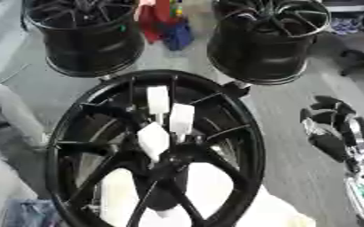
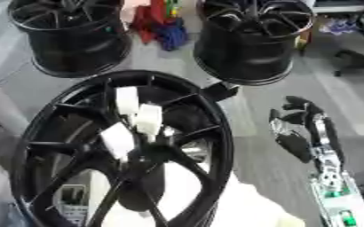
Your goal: Pull the pin out of the wheel hub.
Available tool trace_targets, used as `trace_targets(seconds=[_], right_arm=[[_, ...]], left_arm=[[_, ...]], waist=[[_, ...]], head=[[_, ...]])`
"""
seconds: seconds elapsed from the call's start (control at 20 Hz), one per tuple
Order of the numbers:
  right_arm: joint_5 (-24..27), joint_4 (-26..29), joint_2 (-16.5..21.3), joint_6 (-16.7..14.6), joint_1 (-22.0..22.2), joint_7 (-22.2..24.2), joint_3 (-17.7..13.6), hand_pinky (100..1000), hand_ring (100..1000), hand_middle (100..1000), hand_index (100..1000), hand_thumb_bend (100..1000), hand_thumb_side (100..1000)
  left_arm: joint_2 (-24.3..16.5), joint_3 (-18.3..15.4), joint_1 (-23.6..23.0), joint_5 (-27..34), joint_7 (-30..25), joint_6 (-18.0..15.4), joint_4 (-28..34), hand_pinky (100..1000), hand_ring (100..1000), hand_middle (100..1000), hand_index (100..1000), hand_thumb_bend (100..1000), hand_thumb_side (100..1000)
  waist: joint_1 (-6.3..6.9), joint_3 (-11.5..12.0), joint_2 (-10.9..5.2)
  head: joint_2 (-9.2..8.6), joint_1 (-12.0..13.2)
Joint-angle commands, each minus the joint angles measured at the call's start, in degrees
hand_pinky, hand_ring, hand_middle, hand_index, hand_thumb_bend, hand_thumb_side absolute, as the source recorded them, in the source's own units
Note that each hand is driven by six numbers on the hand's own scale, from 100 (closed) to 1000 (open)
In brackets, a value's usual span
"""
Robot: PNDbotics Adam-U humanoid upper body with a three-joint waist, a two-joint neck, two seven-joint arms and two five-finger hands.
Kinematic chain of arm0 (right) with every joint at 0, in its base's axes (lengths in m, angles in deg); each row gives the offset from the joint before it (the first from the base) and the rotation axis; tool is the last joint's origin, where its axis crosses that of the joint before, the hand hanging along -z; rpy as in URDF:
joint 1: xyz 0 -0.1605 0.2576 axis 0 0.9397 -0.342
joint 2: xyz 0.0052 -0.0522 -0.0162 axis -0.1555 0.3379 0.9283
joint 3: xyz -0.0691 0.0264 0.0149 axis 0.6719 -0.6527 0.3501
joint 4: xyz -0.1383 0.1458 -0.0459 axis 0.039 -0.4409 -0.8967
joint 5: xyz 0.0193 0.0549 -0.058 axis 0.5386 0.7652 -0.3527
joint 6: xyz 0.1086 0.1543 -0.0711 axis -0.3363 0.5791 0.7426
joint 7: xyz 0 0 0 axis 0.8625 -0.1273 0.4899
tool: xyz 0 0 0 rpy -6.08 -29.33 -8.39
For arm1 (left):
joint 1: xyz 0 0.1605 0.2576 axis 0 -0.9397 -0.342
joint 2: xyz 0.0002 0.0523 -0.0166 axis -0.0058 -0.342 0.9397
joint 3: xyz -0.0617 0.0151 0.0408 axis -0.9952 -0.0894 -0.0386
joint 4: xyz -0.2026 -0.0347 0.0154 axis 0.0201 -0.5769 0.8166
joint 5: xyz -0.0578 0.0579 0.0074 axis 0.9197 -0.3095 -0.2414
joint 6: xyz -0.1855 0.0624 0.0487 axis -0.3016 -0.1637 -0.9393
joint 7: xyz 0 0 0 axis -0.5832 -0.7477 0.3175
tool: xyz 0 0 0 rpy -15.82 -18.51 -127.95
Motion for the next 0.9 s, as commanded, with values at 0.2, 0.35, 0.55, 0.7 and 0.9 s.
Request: trace_targets(seconds=[0.2, 0.35, 0.55, 0.7, 0.9], right_arm=[[-0.4, 2.1, 2.3, -0.1, -0.5, 0.1, -0.5, 719, 620, 670, 807, 243, 332], [-0.7, 3.5, 4.4, 0.0, -0.8, 0.4, -0.6, 722, 623, 672, 810, 243, 331], [-1.4, 6.7, 9.1, 0.2, -2.1, 1.7, -0.3, 731, 630, 679, 817, 243, 329], [-2.7, 9.8, 13.5, -0.1, -4.2, 3.5, 1.7, 744, 643, 689, 831, 245, 326], [-4.2, 13.9, 19.7, -0.5, -7.7, 7.0, 5.1, 759, 661, 704, 849, 251, 323]], left_arm=[[-0.9, 0.2, 0.4, 0.3, -0.2, 0.0, 1.0, 625, 673, 719, 789, 363, 343], [-1.0, 0.3, 0.4, 0.3, -0.2, 0.0, 0.9, 625, 673, 719, 789, 363, 343], [-1.2, 0.4, 0.3, 0.2, -0.4, 0.0, 0.8, 625, 673, 719, 788, 363, 342], [-1.4, 0.6, 0.2, 0.1, -0.6, 0.0, 0.7, 625, 673, 719, 788, 363, 342], [-1.6, 0.9, 0.1, 0.0, -0.9, 0.0, 0.6, 625, 674, 719, 789, 364, 342]], waist=[[-0.14, 0.2, -0.51], [-0.34, 0.3, -0.62], [-0.73, 0.6, -0.81], [-1.18, 0.9, -1.02], [-1.43, 1.4, -1.19]], head=[[0.13, -0.1], [0.24, -0.2], [0.51, -0.3], [0.72, -0.5], [0.83, -0.7]])
